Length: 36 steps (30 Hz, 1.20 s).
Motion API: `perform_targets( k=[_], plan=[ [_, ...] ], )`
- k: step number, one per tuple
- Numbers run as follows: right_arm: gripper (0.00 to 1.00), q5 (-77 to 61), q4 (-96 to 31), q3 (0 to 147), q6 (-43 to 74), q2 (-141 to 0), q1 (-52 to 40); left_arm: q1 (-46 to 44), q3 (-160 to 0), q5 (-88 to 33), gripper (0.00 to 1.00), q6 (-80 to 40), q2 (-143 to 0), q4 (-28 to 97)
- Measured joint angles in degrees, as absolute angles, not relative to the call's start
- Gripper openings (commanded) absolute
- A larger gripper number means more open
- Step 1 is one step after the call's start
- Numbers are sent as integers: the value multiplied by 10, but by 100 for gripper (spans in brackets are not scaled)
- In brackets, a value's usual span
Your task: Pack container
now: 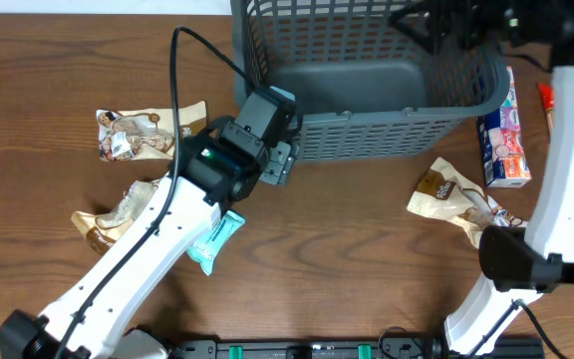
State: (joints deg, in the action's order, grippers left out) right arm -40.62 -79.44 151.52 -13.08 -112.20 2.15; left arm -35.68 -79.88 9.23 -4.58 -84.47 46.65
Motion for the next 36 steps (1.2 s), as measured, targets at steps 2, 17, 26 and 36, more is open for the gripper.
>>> perform_targets(
  k=[2,17,26,36],
  plan=[
    [99,-388,-817,1558,-123,-1120,22,-357,-799,93,77,-45,-820,480],
    [99,-128,-934,1624,-107,-1060,173,-357,-799,258,78,-44,-568,565],
    [99,-86,-943,1615,-107,-1049,312,-357,-800,326,78,-44,-546,651],
    [99,-107,-893,1478,-149,-1049,389,-356,-800,339,78,-44,-547,686]
  ],
)
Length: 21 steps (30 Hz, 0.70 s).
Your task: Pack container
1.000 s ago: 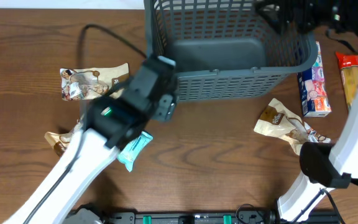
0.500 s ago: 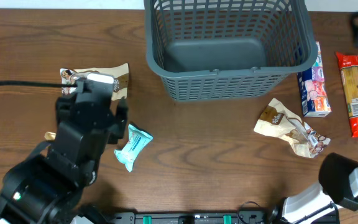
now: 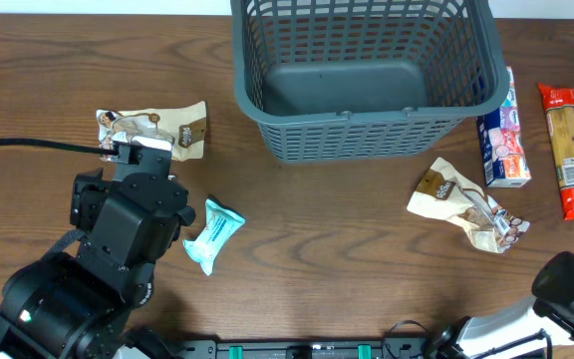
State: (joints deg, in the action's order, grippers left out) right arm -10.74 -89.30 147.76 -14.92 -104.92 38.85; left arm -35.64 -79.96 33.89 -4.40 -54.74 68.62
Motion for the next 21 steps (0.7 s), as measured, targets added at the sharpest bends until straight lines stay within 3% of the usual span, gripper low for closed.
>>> perform_targets(
  k=[12,21],
  plan=[
    [99,-114,-756,1167,-201,-1074,390,-356,-800,344,78,-44,-547,688],
    [99,-87,-712,1115,-206,-1144,361,-356,-800,346,78,-44,-547,691]
  ],
)
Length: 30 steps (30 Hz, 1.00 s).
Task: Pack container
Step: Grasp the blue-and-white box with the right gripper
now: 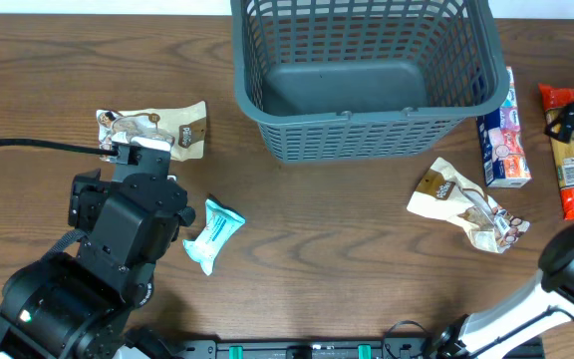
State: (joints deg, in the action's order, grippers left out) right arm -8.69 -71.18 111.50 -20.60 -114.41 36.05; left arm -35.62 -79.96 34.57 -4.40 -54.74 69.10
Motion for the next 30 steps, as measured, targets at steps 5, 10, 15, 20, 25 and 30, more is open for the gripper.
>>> perform_targets(
  k=[5,10,15,20,25,30],
  plan=[
    [99,-50,-690,1115,-229,-1189,303,-356,-800,346,78,-44,-547,691],
    [99,-31,-678,1115,-262,-1234,255,-356,-800,347,78,-44,-547,692],
    [99,-25,-671,1114,-288,-1254,245,-356,-800,347,79,-44,-547,692],
    [99,-14,-661,1114,-303,-1257,247,-356,-800,347,78,-44,-547,692],
    [99,-19,-646,1110,-304,-1260,252,-356,-800,347,78,-44,-547,692],
    [99,-25,-618,1079,-301,-1260,253,-356,-800,347,78,-44,-547,692]
  ],
)
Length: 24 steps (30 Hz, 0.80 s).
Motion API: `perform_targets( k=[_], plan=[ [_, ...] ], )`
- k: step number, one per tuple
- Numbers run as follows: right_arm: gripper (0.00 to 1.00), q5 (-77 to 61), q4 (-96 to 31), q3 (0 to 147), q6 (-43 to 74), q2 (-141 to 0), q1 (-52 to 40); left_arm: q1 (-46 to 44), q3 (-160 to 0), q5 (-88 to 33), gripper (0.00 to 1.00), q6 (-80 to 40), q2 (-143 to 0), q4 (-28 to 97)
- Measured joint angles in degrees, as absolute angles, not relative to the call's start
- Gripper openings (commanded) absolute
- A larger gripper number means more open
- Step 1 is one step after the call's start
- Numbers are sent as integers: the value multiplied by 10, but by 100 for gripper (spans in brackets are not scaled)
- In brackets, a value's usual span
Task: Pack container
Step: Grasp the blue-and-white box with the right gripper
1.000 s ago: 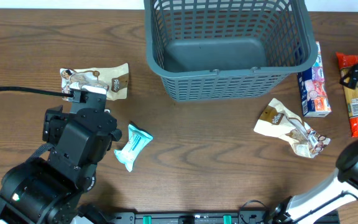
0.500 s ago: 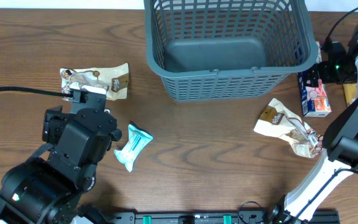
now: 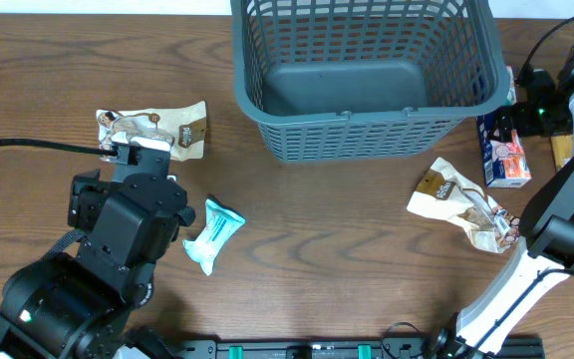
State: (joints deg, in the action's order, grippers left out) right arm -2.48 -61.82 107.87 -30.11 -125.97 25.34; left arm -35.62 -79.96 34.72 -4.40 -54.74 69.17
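The grey mesh basket (image 3: 367, 75) stands empty at the top centre. To its right a pink and blue carton (image 3: 499, 145) lies on the table. My right gripper (image 3: 514, 118) reaches over the carton's upper end, and its jaws are hidden under the wrist. A red-orange packet (image 3: 560, 150) is mostly covered by the right arm. A tan pouch (image 3: 464, 204) lies below the carton. A teal wrapper (image 3: 211, 234) and a brown and white pouch (image 3: 152, 130) lie on the left. My left gripper (image 3: 133, 152) is folded back at that pouch's lower edge, its fingers not readable.
The left arm's bulk (image 3: 98, 259) fills the lower left of the table and hides whatever lies under it. The right arm's white links (image 3: 566, 219) run down the right edge. A black cable (image 3: 28, 147) crosses from the left.
The right arm has moved from over the top of the red-orange packet at the right edge to the carton beside the basket. The left arm and all items are where they were.
The left arm was first stretched to the basket's front wall, the right arm above its far right corner. Both were then drawn back to the table's lower corners, the left hiding a brown pouch. The right arm then stood over the red-orange packet, now at the carton.
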Motion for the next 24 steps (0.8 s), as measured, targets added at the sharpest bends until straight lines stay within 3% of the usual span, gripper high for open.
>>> perform_targets(
  k=[20,21,22,24],
  plan=[
    [98,-30,-536,958,-246,-1262,253,-356,-800,347,78,-44,-547,692],
    [89,-31,-535,953,-246,-1262,253,-356,-800,347,78,-44,-547,692],
    [62,-31,-534,949,-246,-1262,253,-356,-800,347,78,-44,-547,692],
    [17,-33,-532,941,-240,-1262,253,-356,-800,347,78,-44,-547,692]
  ],
)
